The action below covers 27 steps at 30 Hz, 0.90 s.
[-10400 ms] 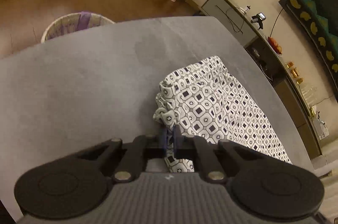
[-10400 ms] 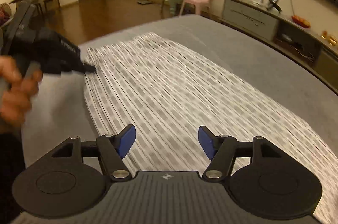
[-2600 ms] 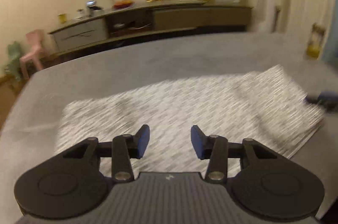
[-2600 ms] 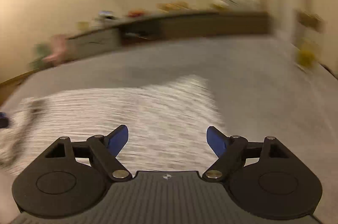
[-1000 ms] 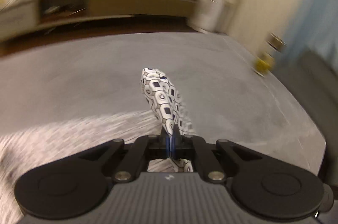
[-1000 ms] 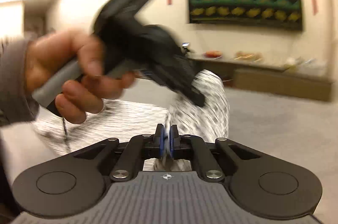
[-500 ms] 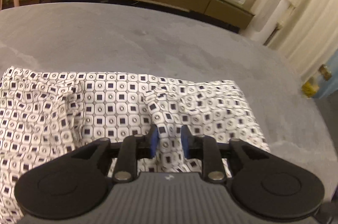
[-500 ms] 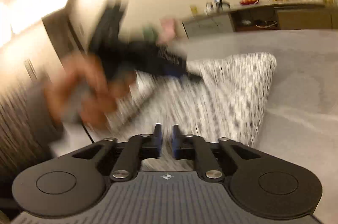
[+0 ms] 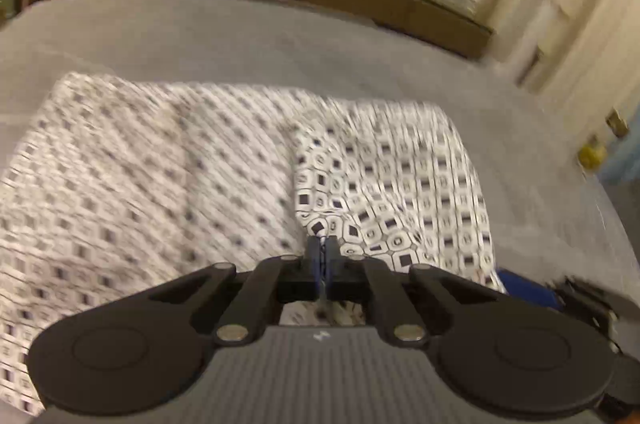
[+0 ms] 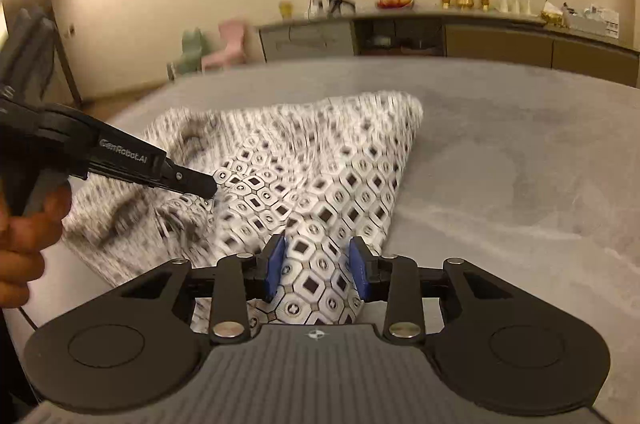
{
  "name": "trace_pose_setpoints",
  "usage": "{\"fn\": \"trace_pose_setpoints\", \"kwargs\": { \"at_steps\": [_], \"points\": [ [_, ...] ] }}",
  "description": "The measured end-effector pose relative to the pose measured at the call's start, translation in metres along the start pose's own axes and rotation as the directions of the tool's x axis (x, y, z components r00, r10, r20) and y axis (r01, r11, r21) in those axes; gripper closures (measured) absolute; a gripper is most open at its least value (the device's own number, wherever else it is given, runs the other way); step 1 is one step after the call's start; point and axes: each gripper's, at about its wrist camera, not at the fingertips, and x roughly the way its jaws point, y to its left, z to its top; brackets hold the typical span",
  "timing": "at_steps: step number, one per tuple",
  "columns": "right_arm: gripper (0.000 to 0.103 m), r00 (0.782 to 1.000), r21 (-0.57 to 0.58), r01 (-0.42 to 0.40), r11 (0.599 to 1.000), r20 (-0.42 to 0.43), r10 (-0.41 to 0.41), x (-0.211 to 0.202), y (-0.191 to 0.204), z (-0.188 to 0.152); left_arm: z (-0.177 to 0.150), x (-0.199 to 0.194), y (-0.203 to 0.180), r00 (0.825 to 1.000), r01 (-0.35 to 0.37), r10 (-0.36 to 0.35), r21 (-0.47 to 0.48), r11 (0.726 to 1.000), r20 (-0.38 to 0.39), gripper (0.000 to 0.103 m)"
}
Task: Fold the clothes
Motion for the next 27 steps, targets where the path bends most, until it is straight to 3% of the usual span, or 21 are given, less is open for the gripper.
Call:
{"fn": "trace_pose_setpoints", "kwargs": {
  "at_steps": [3,5,8,11,13,14,16,19,23,26,27],
  "points": [
    [0.065,0.999,-0.009,-0.019,1.0,0.029,0.02,-0.009,-0.003,-0.006,0.003,-0.006,0.004,1.0,-0.009,0.008,-0.027,1.0,-0.015,0.099],
    [0.065,0.999,-0.028,0.008,1.0,-0.045,-0.01,0.002,-0.001,-0.011,-0.003,-0.008,-0.001,0.999,-0.017,0.016,-0.027,1.0,-0.031,0.084],
    [0.065,1.0,-0.044,0.009,0.999,-0.023,-0.01,0.002,0.004,-0.009,-0.016,-0.016,-0.017,1.0,0.001,0.0,0.015,1.0,-0.021,0.064],
    [0.066,1.0,-0.06,-0.005,0.998,0.018,0.006,-0.003,0.009,-0.006,-0.026,-0.014,-0.032,0.999,-0.003,0.006,0.097,0.995,-0.034,0.065],
    [0.068,1.0,-0.089,0.016,0.996,-0.017,-0.018,0.003,0.013,-0.007,-0.035,-0.006,-0.034,0.996,-0.056,0.063,0.125,0.991,-0.058,0.094],
    [0.073,0.999,-0.103,0.029,0.994,-0.036,-0.033,0.007,0.014,-0.008,-0.038,-0.003,-0.032,0.994,-0.076,0.085,0.13,0.989,-0.067,0.098],
    [0.073,0.995,-0.129,0.053,0.99,-0.074,-0.063,0.014,0.015,-0.01,-0.044,-0.007,-0.028,0.992,-0.099,0.108,0.129,0.987,-0.061,0.102],
    [0.073,0.991,-0.135,0.061,0.989,-0.109,-0.076,0.015,0.015,-0.006,-0.048,-0.014,-0.019,0.991,-0.112,0.12,0.126,0.986,-0.057,0.102],
    [0.074,0.999,-0.127,0.043,0.991,0.002,-0.043,0.006,0.017,0.018,-0.048,-0.023,-0.006,0.996,-0.055,0.061,0.099,0.994,-0.061,0.098],
    [0.085,0.985,-0.197,0.101,0.975,-0.12,-0.126,0.04,0.02,0.02,-0.045,-0.024,-0.007,0.999,-0.013,0.017,0.096,0.995,-0.042,0.083],
    [0.086,0.981,-0.221,0.106,0.969,-0.136,-0.138,0.047,0.021,0.018,-0.045,-0.023,-0.008,0.999,-0.004,0.008,0.109,0.994,-0.039,0.083]
  ]
}}
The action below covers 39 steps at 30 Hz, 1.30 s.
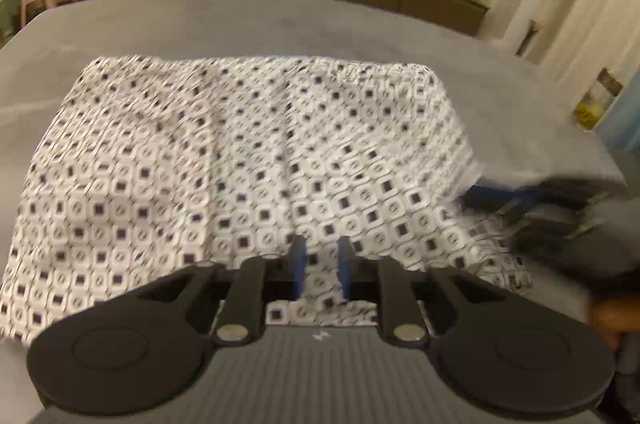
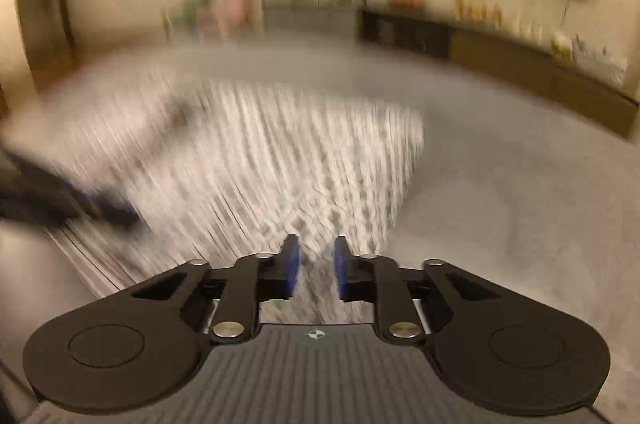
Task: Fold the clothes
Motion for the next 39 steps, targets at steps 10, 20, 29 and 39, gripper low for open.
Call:
{"fn": "trace_pose_setpoints", "kwargs": {
  "at_steps": [10,20,29,39],
  "points": [
    [0.086,1.0,-0.109,0.023,0.994,0.008,-0.023,0.039,0.029,0.074,-0.013,0.005,0.023,0.996,0.083,-0.083,-0.008,0.996,0.019,0.086],
    [0.086,0.996,-0.028,0.035,0.999,-0.079,-0.037,0.093,0.026,0.108,-0.021,-0.011,0.035,0.989,0.147,-0.147,-0.029,0.989,0.011,0.087],
    [0.081,0.987,0.035,-0.113,0.993,-0.108,0.116,0.019,0.049,0.017,-0.016,-0.031,0.034,0.986,0.144,-0.141,-0.026,0.989,0.084,0.084],
    [0.066,0.996,0.253,-0.088,0.963,0.013,0.088,-0.024,0.0,-0.005,-0.021,-0.012,0.019,0.997,0.01,-0.018,0.101,0.995,0.081,0.079]
  ]
}}
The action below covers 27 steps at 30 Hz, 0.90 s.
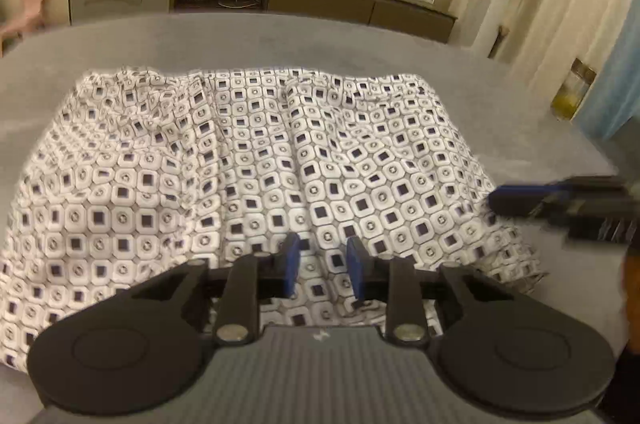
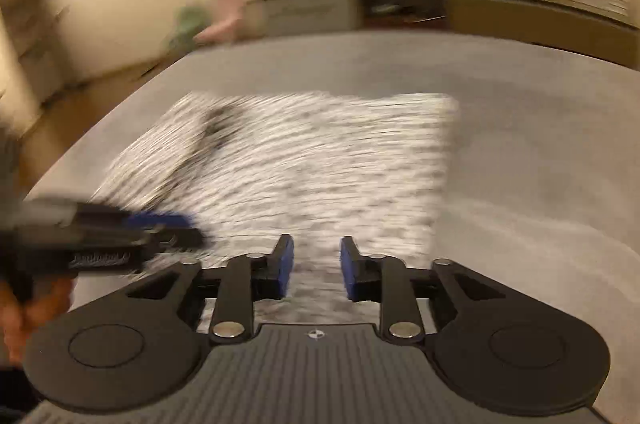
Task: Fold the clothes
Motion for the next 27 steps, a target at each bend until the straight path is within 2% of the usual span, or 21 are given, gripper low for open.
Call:
{"fn": "trace_pose_setpoints", "kwargs": {
  "at_steps": [1,2,3,4,5,7,8,9,11,12,14,16,19,23,24,25,27],
  "points": [
    [0.057,1.0,0.031,0.021,0.999,0.007,-0.022,-0.003,-0.007,-0.005,0.0,0.0,-0.002,1.0,-0.024,0.024,0.021,0.999,-0.004,0.08],
    [0.039,0.999,0.062,0.042,0.997,0.014,-0.043,-0.006,-0.014,-0.01,0.0,0.001,-0.003,0.999,-0.041,0.041,0.03,0.999,-0.006,0.08],
    [0.025,0.998,0.093,0.063,0.994,0.02,-0.065,-0.01,-0.021,-0.015,0.0,0.001,-0.004,0.998,-0.056,0.056,0.037,0.998,-0.01,0.08],
    [0.025,0.996,0.124,0.084,0.989,0.025,-0.087,-0.013,-0.028,-0.019,0.0,0.0,-0.002,0.998,-0.066,0.067,0.035,0.997,-0.016,0.079],
    [0.027,0.996,0.105,0.081,0.991,0.023,-0.084,-0.011,-0.026,-0.021,0.001,-0.001,-0.002,0.997,-0.078,0.079,0.034,0.996,-0.02,0.079],
    [0.041,0.997,0.062,0.074,0.995,0.018,-0.075,-0.006,-0.019,-0.024,0.004,-0.006,-0.003,0.994,-0.105,0.106,0.041,0.994,-0.017,0.08],
    [0.058,0.997,0.04,0.07,0.997,0.015,-0.071,-0.003,-0.016,-0.026,0.006,-0.008,-0.004,0.993,-0.119,0.12,0.044,0.992,-0.016,0.082],
    [0.069,0.998,0.019,0.066,0.998,0.012,-0.067,-0.001,-0.013,-0.028,0.008,-0.011,-0.004,0.991,-0.132,0.133,0.047,0.99,-0.015,0.082],
    [0.079,0.998,0.005,0.056,0.998,0.011,-0.056,0.001,-0.013,-0.028,0.013,-0.016,-0.012,0.993,-0.117,0.117,0.062,0.991,0.01,0.075],
    [0.083,0.998,0.005,0.062,0.998,0.015,-0.062,-0.002,-0.015,-0.027,0.015,-0.014,-0.02,0.993,-0.122,0.121,0.1,0.988,0.012,0.074],
    [0.089,0.997,0.011,0.073,0.997,0.025,-0.073,-0.006,-0.02,-0.025,0.018,-0.008,-0.036,0.991,-0.135,0.136,0.18,0.974,0.011,0.074],
    [0.091,0.998,0.056,0.052,0.997,0.038,-0.054,-0.013,-0.03,-0.023,0.013,0.009,-0.046,0.981,-0.178,0.191,0.265,0.948,-0.024,0.075],
    [0.093,0.999,0.143,0.011,0.99,0.044,-0.018,-0.021,-0.047,-0.021,0.007,0.019,-0.048,0.976,-0.201,0.218,0.312,0.928,-0.019,0.075],
    [0.096,0.994,0.139,0.097,0.986,0.032,-0.103,-0.028,-0.053,-0.019,0.008,0.019,-0.045,0.968,-0.22,0.248,0.352,0.91,-0.037,0.075],
    [0.096,0.994,0.145,0.096,0.985,0.037,-0.102,-0.029,-0.052,-0.019,0.009,0.019,-0.044,0.966,-0.218,0.253,0.364,0.905,-0.051,0.076],
    [0.096,0.994,0.151,0.093,0.984,0.042,-0.1,-0.03,-0.052,-0.019,0.013,0.017,-0.043,0.966,-0.214,0.252,0.364,0.906,-0.06,0.076],
    [0.095,0.994,0.177,0.067,0.982,0.077,-0.082,-0.035,-0.049,-0.019,0.03,0.006,-0.043,0.974,-0.193,0.22,0.303,0.933,-0.055,0.075]
  ]
}}
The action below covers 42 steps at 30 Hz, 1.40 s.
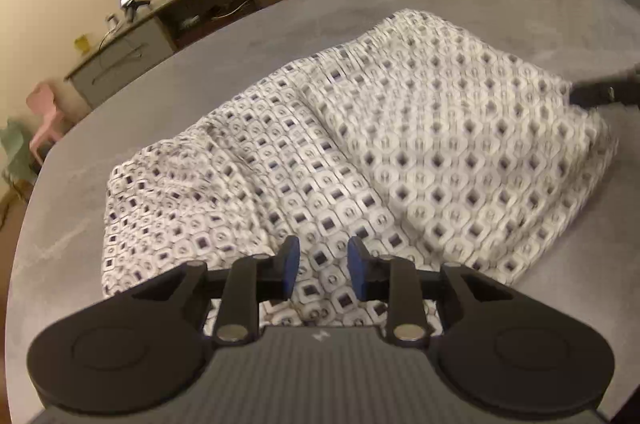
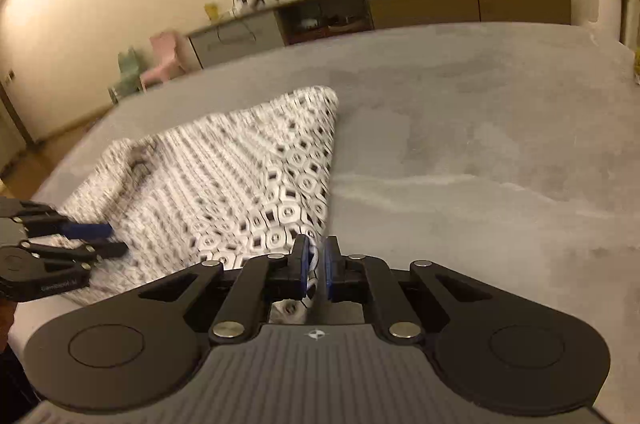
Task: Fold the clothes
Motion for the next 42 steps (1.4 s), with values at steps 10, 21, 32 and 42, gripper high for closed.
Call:
{"fn": "trace_pose_setpoints", "kwargs": {
  "at_steps": [10,21,32,42],
  "points": [
    [0.085,0.999,-0.141,0.032,0.989,-0.014,-0.034,0.009,0.032,-0.017,0.127,0.019,-0.06,0.969,0.247,-0.247,-0.013,0.969,-0.031,0.025],
    [0.082,0.988,-0.294,0.0,0.956,0.146,0.045,-0.01,0.055,-0.024,0.134,0.053,-0.09,0.978,0.199,-0.19,0.102,0.975,-0.09,0.093],
    [0.038,0.931,-0.346,-0.306,0.887,0.087,0.355,-0.01,0.102,-0.017,0.014,-0.004,0.171,0.99,0.138,-0.137,-0.445,0.885,0.036,0.057],
    [0.054,0.987,-0.58,-0.156,0.8,-0.127,0.1,0.074,0.157,-0.021,-0.053,0.032,0.183,0.967,0.231,-0.247,-0.622,0.748,0.062,0.051]
  ]
}}
